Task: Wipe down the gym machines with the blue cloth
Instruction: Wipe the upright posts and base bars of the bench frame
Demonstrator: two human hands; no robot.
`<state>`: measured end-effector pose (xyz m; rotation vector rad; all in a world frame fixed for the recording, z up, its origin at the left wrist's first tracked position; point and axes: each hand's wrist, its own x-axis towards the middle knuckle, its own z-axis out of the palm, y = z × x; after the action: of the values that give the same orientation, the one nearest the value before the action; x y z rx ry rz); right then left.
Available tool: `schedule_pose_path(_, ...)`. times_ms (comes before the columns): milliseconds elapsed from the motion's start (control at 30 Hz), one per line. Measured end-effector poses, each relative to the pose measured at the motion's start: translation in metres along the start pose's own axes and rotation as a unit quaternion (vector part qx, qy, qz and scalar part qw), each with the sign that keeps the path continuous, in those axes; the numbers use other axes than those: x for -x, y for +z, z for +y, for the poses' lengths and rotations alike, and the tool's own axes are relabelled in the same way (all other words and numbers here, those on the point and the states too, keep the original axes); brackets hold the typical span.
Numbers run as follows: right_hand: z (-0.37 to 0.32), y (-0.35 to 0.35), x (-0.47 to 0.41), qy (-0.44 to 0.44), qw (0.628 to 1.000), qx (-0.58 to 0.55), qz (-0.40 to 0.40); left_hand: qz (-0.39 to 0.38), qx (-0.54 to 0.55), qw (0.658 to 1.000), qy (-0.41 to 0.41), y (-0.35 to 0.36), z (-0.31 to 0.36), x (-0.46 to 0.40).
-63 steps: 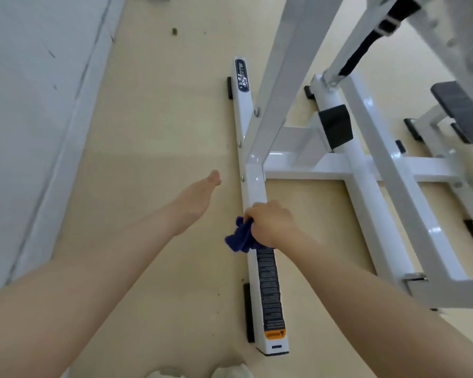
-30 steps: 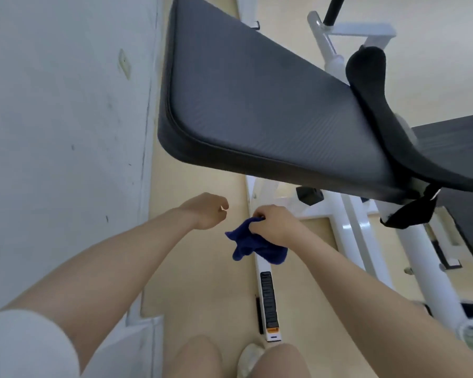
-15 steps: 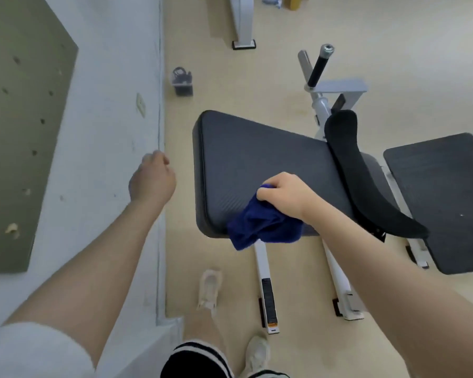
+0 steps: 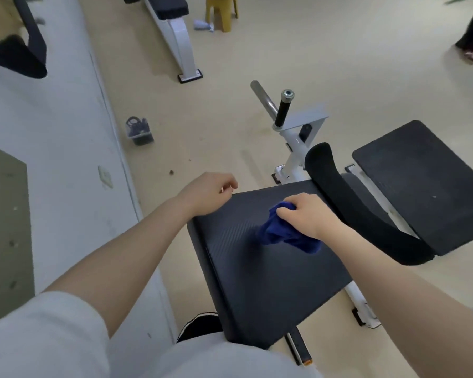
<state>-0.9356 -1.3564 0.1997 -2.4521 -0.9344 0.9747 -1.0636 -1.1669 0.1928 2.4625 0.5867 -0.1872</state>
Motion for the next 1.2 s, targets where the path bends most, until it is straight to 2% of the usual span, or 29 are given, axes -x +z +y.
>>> schedule_pose_path(167,-0.001,0.012,-0.044,0.019,0.997,-0.046,0.066,-0.043,0.023,0.998,0.036,0.009,-0.020,-0.053)
schedule_pose_path(267,-0.005,0.028,-0.078,0.062,0.991,-0.070,0.092,-0.095,0.031,0.993,0.065,0.015,-0.035,-0.096)
schedule_pose_path(400,-0.013,0.032,-0.136,0.100,0.986,-0.086,0.098,-0.181,-0.018,0.977,0.110,0.009,-0.062,-0.168)
schedule_pose_path(533,-0.034,0.021,-0.171,0.127,0.974,-0.158,0.105,-0.287,0.010,0.949,0.129,-0.015,-0.070,-0.207)
schedule_pose_path(667,-0.057,-0.006,-0.183,0.100,0.965,-0.228,0.078,-0.380,0.085,0.908,0.158,-0.042,-0.061,-0.227)
schedule_pose_path(733,-0.062,-0.021,-0.187,0.087,0.957,-0.264,0.082,-0.384,0.084,0.904,0.171,-0.052,-0.054,-0.242)
schedule_pose_path(833,-0.065,-0.032,-0.205,0.094,0.949,-0.285,0.095,-0.346,0.032,0.916,0.200,-0.057,-0.058,-0.272)
schedule_pose_path(933,-0.063,-0.039,-0.231,0.130,0.928,-0.329,0.112,-0.339,0.022,0.916,0.212,-0.065,-0.066,-0.319)
schedule_pose_path(1100,-0.055,-0.043,-0.289,0.211,0.876,-0.428,0.063,-0.359,0.027,0.903,0.233,-0.078,-0.070,-0.419)
schedule_pose_path(1200,-0.064,-0.026,-0.320,0.256,0.850,-0.439,0.137,-0.413,0.009,0.875,0.252,-0.076,-0.062,-0.450)
